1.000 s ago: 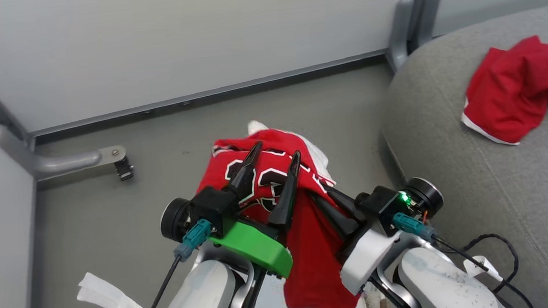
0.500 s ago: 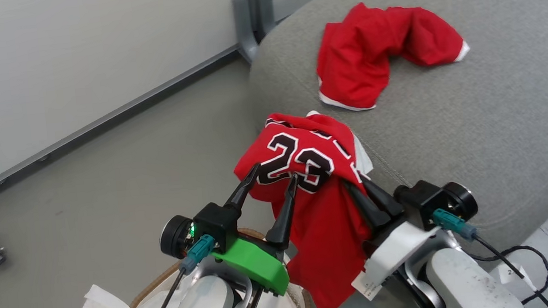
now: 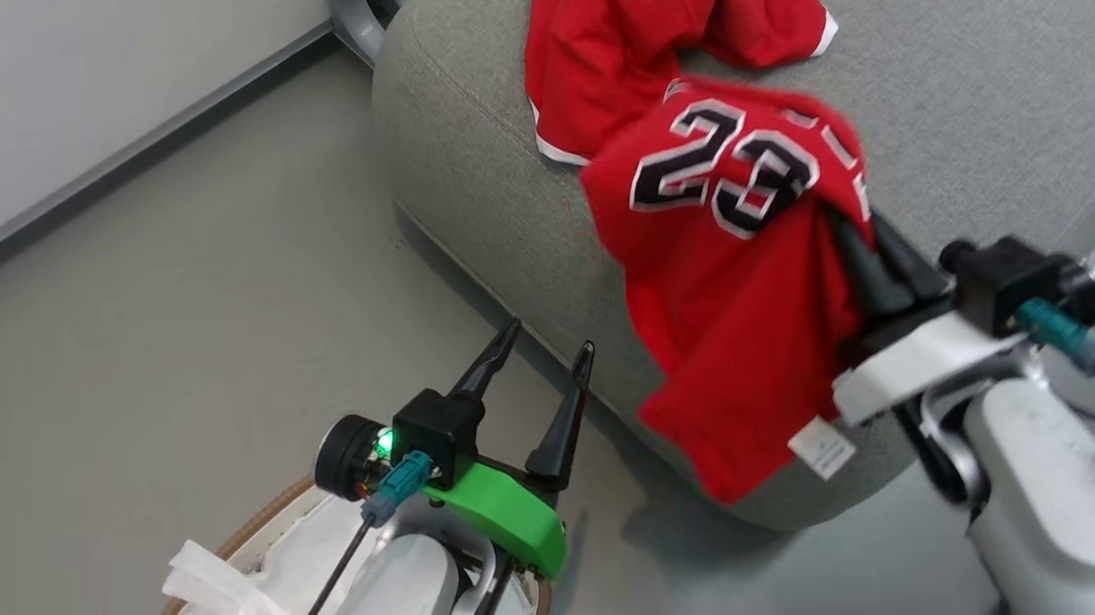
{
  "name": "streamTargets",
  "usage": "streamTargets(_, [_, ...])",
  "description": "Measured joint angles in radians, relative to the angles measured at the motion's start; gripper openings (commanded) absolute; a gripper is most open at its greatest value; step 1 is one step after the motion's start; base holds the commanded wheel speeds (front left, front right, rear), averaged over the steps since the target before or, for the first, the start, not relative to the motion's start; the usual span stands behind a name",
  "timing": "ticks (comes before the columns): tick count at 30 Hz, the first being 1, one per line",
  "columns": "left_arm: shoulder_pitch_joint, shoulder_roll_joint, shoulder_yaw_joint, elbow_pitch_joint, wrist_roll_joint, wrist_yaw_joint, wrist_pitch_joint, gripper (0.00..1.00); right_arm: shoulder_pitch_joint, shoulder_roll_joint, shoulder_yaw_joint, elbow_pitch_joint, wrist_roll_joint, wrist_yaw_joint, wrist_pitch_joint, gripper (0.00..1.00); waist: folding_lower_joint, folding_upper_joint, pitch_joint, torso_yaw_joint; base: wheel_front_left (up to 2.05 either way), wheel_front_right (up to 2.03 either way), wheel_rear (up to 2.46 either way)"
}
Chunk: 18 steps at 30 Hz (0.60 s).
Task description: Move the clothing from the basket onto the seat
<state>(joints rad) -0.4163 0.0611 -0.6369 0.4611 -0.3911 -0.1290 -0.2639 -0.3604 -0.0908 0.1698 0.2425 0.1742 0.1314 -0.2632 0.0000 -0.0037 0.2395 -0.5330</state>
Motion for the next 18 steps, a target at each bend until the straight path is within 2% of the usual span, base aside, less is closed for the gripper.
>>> streamTargets(5, [0.0,0.033,0.042,-0.003,0.024,0.0,0.0,1.0,-0.189,-0.086,-0.086,0.025,-0.024,0.0,0.0,0.0,0.0001,0.0,0.063,-0.004,0.0,0.0,0.0])
streamTargets(12, [-0.012,0.051,0.033,-0.007,0.035,0.0,0.0,1.0,-0.428,-0.224,-0.208,0.113,-0.103,0.0,0.0,0.0,0.0002,0.0,0.143,0.028,0.0,0.0,0.0])
streamTargets(16, [-0.04,0.054,0.03,-0.015,0.039,0.0,0.0,1.0,-0.539,-0.264,-0.23,0.177,-0.152,0.0,0.0,0.0,0.0002,0.0,0.183,0.07,0.0,0.0,0.0])
streamTargets(18, [-0.053,0.056,0.028,-0.019,0.041,0.0,0.0,1.0,-0.575,-0.259,-0.231,0.207,-0.183,0.0,0.0,0.0,0.0002,0.0,0.201,0.092,0.0,0.0,0.0])
